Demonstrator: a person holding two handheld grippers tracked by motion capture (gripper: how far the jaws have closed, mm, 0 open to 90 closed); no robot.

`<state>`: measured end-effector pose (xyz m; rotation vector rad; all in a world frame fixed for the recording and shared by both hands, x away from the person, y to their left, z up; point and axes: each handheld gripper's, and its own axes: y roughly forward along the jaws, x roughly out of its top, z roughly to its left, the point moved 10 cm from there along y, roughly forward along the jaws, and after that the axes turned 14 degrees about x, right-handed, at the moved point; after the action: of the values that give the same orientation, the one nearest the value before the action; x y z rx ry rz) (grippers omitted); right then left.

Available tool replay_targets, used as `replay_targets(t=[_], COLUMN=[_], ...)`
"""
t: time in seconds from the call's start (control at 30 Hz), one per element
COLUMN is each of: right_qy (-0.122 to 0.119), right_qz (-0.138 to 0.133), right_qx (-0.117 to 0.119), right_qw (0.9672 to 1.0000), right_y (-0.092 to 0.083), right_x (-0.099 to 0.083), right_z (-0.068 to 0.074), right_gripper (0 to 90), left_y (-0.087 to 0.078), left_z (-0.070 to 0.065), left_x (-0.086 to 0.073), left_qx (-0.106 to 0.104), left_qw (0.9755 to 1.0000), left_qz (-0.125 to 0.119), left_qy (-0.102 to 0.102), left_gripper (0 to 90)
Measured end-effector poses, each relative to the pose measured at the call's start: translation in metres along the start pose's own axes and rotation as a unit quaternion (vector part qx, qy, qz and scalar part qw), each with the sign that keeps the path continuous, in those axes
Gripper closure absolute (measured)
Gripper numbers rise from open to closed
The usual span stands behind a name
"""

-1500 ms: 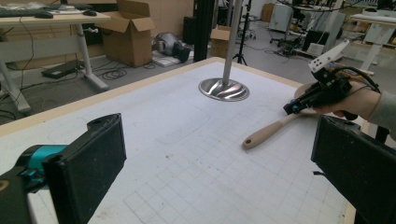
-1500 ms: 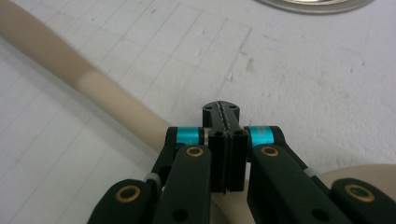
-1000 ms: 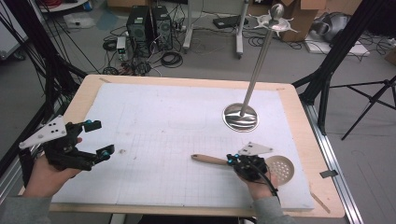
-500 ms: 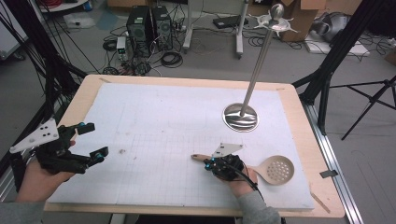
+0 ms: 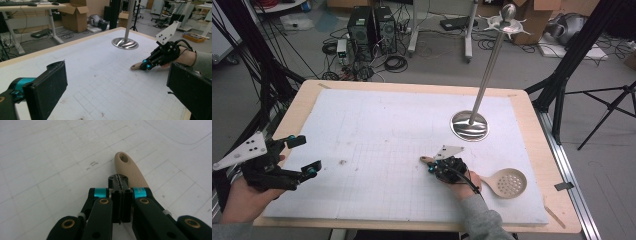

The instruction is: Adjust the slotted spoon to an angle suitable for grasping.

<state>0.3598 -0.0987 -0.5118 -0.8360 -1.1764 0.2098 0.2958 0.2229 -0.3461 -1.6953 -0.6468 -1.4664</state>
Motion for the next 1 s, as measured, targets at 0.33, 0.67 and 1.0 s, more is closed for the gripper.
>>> replay_targets(t=[0.33, 0.67, 1.0], right_qy=[0.016, 0.011, -0.032], right_qz=[-0.015, -0.043, -0.074], right_qx=[-0.023, 0.019, 0.064], right_qw=[0.9995, 0.9988, 0.9947], right_y=[0.004, -0.018, -0.067], right_x=[0.007, 0.021, 0.035], right_z=[-0.019, -0.005, -0.002], right_gripper=[90.0, 89.7, 78.6], left_y=[-0.006, -0.007, -0.002], left_z=[0.004, 0.007, 0.005], left_x=[-0.004, -0.001, 0.003], left_qx=[0.007, 0.008, -0.001], left_qw=[1.0000, 0.9999, 1.0000], left_qz=[0.004, -0.003, -0.006], left_qy=[-0.001, -0.006, -0.003], left_gripper=[3.6, 3.6, 3.5])
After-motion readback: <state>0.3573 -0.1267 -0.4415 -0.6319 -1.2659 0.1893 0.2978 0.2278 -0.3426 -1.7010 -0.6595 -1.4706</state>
